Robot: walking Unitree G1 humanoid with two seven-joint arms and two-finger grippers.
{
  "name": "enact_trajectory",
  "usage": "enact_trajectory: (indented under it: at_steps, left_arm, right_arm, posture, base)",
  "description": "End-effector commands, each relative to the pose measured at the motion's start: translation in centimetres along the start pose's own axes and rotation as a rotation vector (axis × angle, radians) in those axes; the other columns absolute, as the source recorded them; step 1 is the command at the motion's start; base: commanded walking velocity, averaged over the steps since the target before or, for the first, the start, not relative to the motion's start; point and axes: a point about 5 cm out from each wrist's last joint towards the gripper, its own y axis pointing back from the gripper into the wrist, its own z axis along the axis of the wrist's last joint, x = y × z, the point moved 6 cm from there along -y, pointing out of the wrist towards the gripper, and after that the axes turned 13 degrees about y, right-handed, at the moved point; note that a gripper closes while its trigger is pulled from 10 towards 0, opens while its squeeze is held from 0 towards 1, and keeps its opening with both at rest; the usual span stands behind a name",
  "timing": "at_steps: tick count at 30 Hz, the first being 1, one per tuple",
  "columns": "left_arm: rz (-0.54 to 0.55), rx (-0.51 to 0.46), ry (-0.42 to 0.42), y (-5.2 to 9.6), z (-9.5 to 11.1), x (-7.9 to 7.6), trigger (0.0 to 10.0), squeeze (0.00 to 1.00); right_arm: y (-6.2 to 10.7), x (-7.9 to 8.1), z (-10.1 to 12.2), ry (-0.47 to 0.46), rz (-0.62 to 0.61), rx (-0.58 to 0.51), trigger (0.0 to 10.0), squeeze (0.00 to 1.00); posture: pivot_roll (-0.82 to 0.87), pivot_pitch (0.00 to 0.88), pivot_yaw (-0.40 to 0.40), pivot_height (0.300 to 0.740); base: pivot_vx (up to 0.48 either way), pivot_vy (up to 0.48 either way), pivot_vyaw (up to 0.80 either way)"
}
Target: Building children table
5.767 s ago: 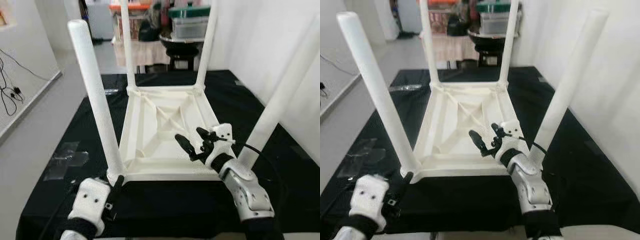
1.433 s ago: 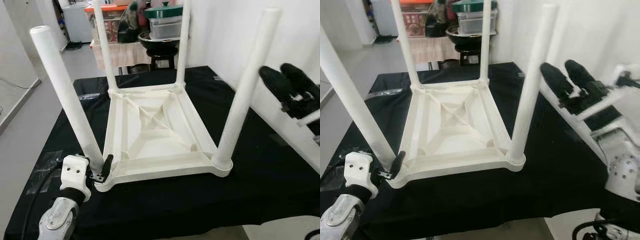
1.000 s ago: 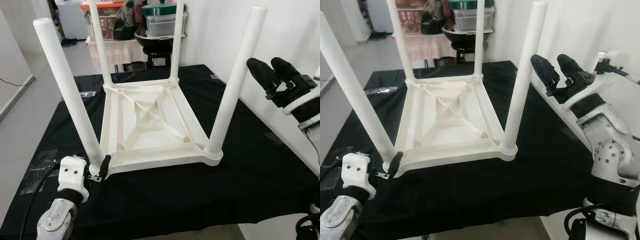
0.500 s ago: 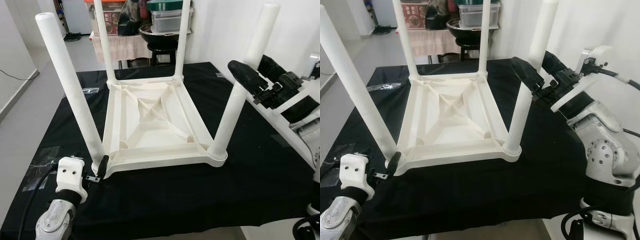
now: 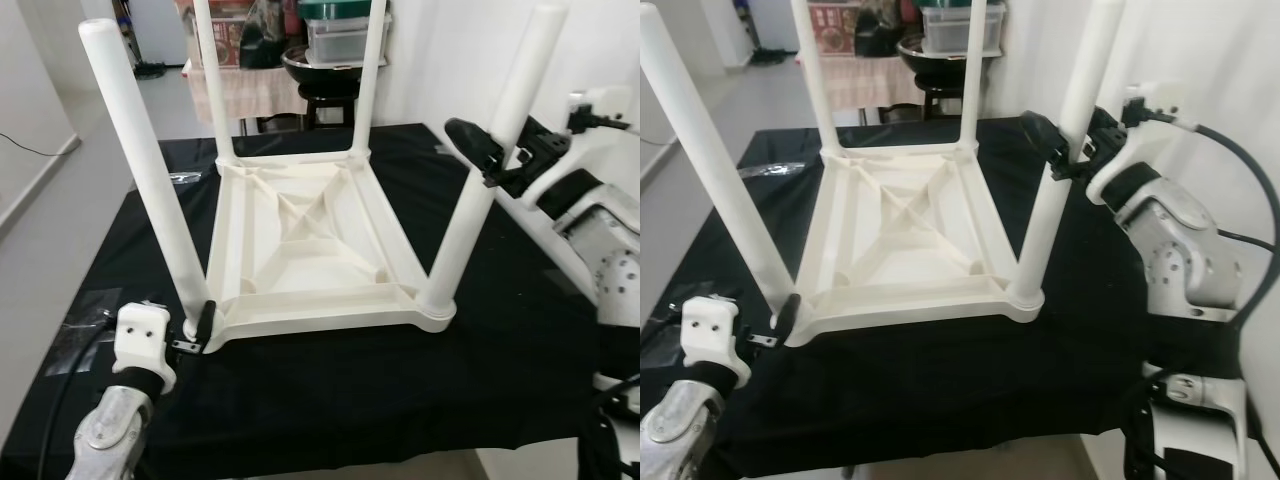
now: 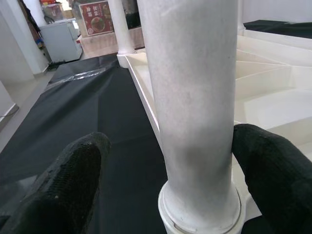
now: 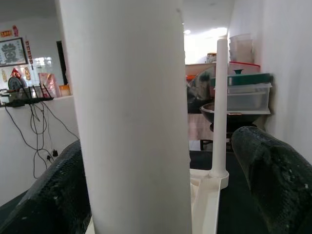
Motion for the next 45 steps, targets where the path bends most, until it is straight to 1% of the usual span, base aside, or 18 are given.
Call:
enact_trajectory:
  at_steps: [1, 2, 5, 15, 16, 17, 19, 20, 24, 29, 40, 41, 42, 43, 44, 45]
  left_arm:
    - [0.045, 0.004, -0.016, 0.0, -0.1, 1.5, 10.0, 0.0]
    - [0.045, 0.008, -0.02, -0.3, -0.2, 1.8, 10.0, 0.0]
    - [0.034, 0.018, -0.026, -0.7, -0.5, 1.8, 10.0, 0.0]
    - [0.031, 0.023, -0.024, -1.1, -0.9, 2.1, 10.0, 0.0]
    - [0.034, 0.024, -0.019, -1.2, -1.0, 2.2, 9.1, 0.0]
    - [0.037, 0.026, -0.015, -1.2, -1.0, 2.3, 7.5, 0.0]
    - [0.039, 0.026, -0.013, -1.2, -1.1, 2.4, 7.5, 0.0]
    - [0.045, 0.026, -0.001, -1.2, -1.2, 2.5, 0.0, 0.0]
    - [0.053, 0.028, 0.01, -1.1, -1.3, 2.7, 0.0, 0.0]
    - [0.072, 0.035, 0.031, -1.1, -1.7, 3.4, 0.0, 0.0]
    - [0.091, 0.05, 0.053, -0.8, -2.5, 3.7, 0.0, 0.0]
    - [0.091, 0.049, 0.053, -0.8, -2.6, 3.7, 7.0, 0.0]
    - [0.095, 0.05, 0.055, -0.8, -2.6, 3.8, 10.0, 0.3]
    - [0.095, 0.05, 0.055, -0.8, -2.6, 3.8, 10.0, 0.3]
    - [0.098, 0.045, 0.056, -0.9, -2.5, 3.8, 10.0, 1.0]
    - [0.098, 0.045, 0.056, -0.9, -2.5, 3.8, 10.0, 1.0]
  right_arm:
    - [-0.4, 0.3, 0.0, 0.013, 0.007, 0.003, 10.0, 0.0]
    - [-0.7, 0.5, 0.1, 0.012, 0.015, -0.002, 10.0, 0.0]
    - [-1.2, 0.8, 0.1, 0.013, 0.018, -0.003, 10.0, 0.0]
    - [-2.0, 0.5, 0.2, 0.022, 0.005, 0.001, 10.0, 0.0]
    - [-2.1, 0.5, 0.1, 0.02, 0.002, 0.004, 10.0, 0.0]
    - [-2.1, 0.4, 0.1, 0.019, -0.001, 0.008, 10.0, 0.0]
    - [-2.1, 0.4, 0.0, 0.018, -0.003, 0.01, 10.0, 0.0]
    - [-2.1, 0.4, 0.1, 0.011, -0.002, 0.007, 0.0, 0.0]
    - [-2.2, 0.5, 0.2, 0.006, 0.001, 0.004, 0.0, 0.0]
    - [-2.2, 0.5, 0.5, 0.005, 0.011, 0.0, 0.0, 0.0]
    - [-2.1, 0.4, 0.5, 0.013, 0.015, 0.006, 0.0, 0.0]
    - [-2.1, 0.4, 0.5, 0.014, 0.015, 0.007, 0.0, 0.0]
    - [-2.1, 0.4, 0.5, 0.014, 0.015, 0.008, 0.0, 0.0]
    - [-2.1, 0.4, 0.5, 0.014, 0.015, 0.008, 0.0, 0.0]
    - [-2.1, 0.5, 0.5, 0.014, 0.015, 0.008, 0.0, 0.0]
    - [-2.1, 0.5, 0.5, 0.014, 0.015, 0.008, 0.0, 0.0]
  posture:
    - [-0.07, 0.0, -0.04, 0.74]
    - [-0.07, 0.0, -0.041, 0.74]
    - [-0.07, 0.0, -0.037, 0.74]
    - [-0.07, 0.0, -0.04, 0.74]
    - [-0.07, 0.0, -0.04, 0.74]
    - [-0.07, 0.0, -0.04, 0.74]
    - [-0.07, 0.0, -0.04, 0.74]
    - [-0.07, 0.0, -0.04, 0.74]
    - [-0.07, 0.0, -0.038, 0.74]
    - [-0.07, 0.0, -0.039, 0.74]
    - [-0.08, 0.0, -0.041, 0.74]
    - [-0.08, 0.0, -0.041, 0.74]
    - [-0.08, 0.0, -0.041, 0.74]
    - [-0.08, 0.0, -0.041, 0.74]
    - [-0.08, 0.0, -0.04, 0.74]
    - [-0.08, 0.0, -0.04, 0.74]
  base:
    - [0.0, 0.0, 0.0]
    - [0.0, 0.0, 0.0]
    - [0.0, 0.0, 0.0]
    - [0.0, 0.0, 0.0]
    - [0.0, 0.0, 0.0]
    - [0.0, 0.0, 0.0]
    - [0.0, 0.0, 0.0]
    - [0.0, 0.0, 0.0]
    - [0.0, 0.0, 0.0]
    - [0.0, 0.0, 0.0]
    - [0.0, 0.0, 0.0]
    - [0.0, 0.0, 0.0]
    - [0.0, 0.0, 0.0]
    - [0.0, 0.0, 0.0]
    - [0.0, 0.0, 0.0]
    - [0.0, 0.0, 0.0]
